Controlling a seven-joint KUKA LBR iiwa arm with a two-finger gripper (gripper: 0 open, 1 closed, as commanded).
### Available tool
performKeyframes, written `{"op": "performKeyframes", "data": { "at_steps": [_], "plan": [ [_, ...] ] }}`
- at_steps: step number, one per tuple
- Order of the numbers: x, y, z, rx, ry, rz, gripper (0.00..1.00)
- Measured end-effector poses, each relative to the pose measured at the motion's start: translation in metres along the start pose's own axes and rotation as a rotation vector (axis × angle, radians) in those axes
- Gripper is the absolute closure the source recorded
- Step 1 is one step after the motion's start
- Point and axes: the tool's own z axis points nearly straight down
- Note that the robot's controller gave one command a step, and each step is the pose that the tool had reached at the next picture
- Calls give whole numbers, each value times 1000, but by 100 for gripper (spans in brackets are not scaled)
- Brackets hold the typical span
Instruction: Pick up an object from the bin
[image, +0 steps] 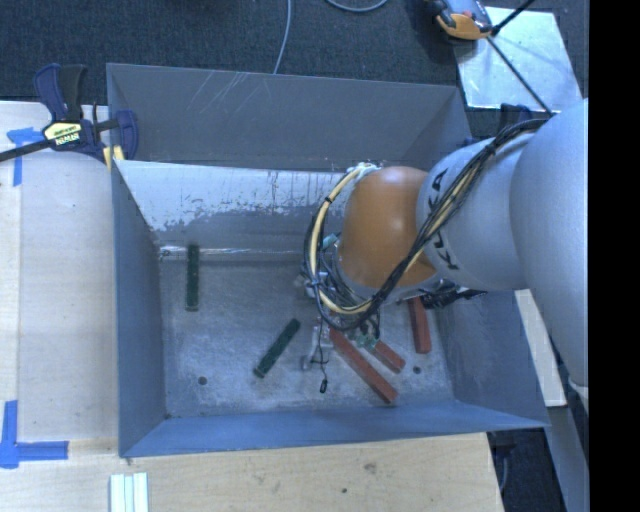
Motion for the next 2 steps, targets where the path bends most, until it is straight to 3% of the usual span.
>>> {"op": "performKeyframes", "data": {
  "at_steps": [1, 2],
  "plan": [
    [0, 0, 0, 0, 0, 0, 0],
    [40, 41, 0, 0, 4, -210, 0]
  ]
}}
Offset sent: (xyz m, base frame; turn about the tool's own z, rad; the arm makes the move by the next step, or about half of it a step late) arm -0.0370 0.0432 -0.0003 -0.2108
